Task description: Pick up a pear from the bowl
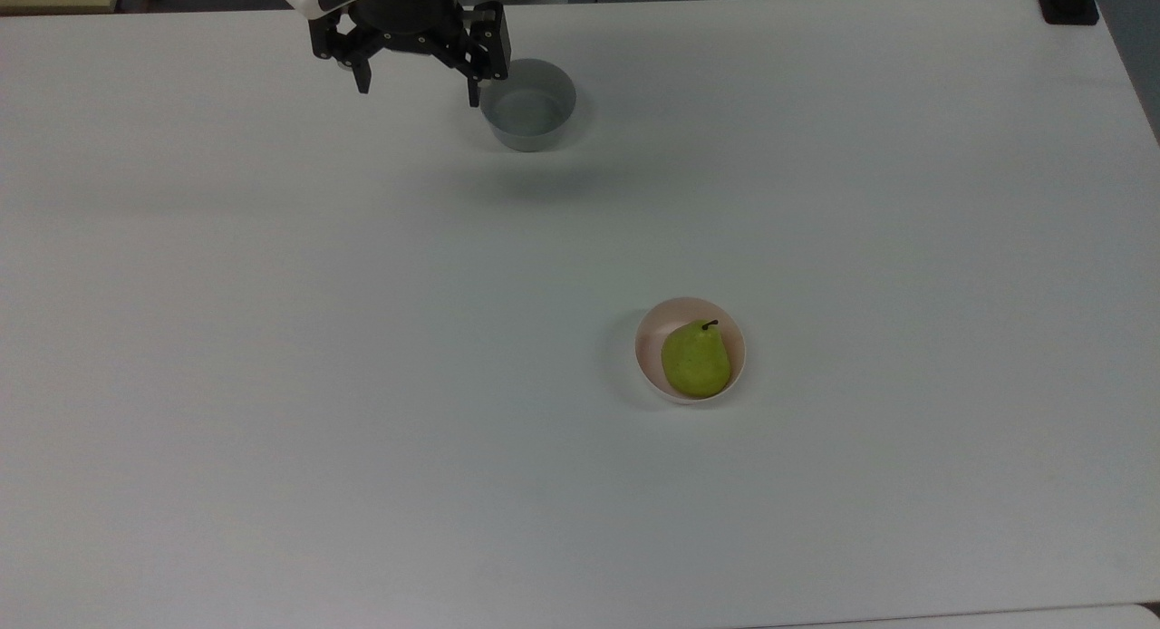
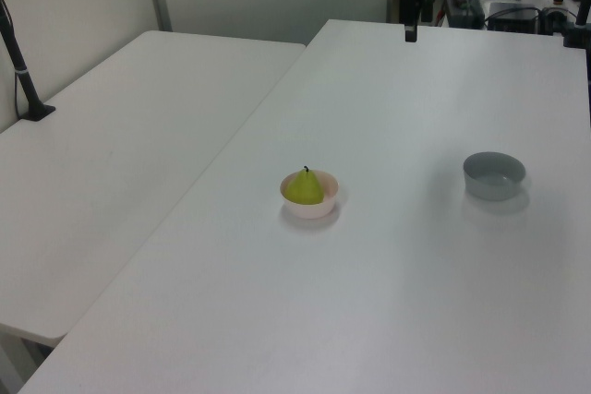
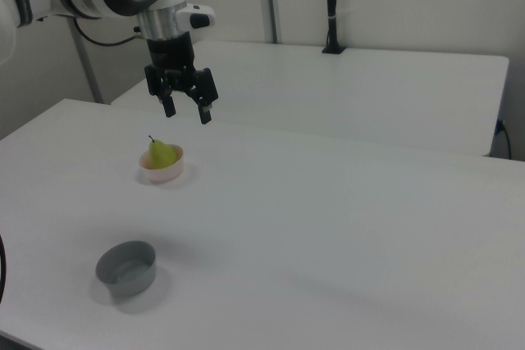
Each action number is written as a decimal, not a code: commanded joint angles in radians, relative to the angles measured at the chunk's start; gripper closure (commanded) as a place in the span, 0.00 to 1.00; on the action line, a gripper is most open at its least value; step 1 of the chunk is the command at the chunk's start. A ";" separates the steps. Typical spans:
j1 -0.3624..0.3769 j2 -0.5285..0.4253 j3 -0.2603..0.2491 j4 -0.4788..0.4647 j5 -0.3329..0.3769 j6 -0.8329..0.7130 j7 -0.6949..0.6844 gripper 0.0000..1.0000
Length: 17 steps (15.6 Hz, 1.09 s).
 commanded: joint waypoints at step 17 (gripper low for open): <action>0.008 -0.013 0.014 -0.028 0.121 0.127 0.003 0.00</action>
